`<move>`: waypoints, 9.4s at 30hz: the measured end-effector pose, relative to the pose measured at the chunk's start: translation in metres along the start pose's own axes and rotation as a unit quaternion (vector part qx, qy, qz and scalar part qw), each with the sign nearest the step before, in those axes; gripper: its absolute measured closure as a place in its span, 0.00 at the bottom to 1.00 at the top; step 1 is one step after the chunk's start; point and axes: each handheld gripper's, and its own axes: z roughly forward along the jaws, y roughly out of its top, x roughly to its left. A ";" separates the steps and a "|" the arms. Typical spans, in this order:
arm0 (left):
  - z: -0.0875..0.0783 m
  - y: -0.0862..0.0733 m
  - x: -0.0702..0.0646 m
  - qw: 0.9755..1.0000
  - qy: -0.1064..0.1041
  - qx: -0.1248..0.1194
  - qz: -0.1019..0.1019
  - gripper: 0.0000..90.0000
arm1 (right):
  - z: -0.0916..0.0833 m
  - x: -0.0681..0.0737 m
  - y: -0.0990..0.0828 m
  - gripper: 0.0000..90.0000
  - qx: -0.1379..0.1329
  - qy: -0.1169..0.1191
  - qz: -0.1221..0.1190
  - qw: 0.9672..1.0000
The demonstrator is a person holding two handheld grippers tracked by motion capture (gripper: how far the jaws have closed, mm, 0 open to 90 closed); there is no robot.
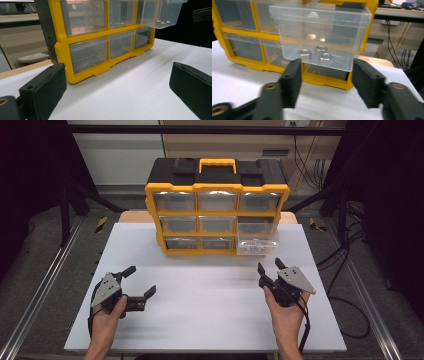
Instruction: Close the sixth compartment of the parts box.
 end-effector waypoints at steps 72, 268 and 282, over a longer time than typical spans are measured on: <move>-0.005 0.002 0.002 1.000 -0.005 -0.018 -0.006 0.01 | 0.040 0.001 0.015 1.00 0.011 0.006 -0.040 0.999; -0.006 0.002 0.004 1.000 -0.003 -0.017 -0.003 0.01 | 0.127 -0.006 0.054 1.00 0.052 -0.005 -0.017 0.999; -0.006 0.002 0.004 1.000 -0.002 -0.017 -0.004 0.01 | 0.128 -0.008 0.053 1.00 0.051 -0.003 -0.009 0.999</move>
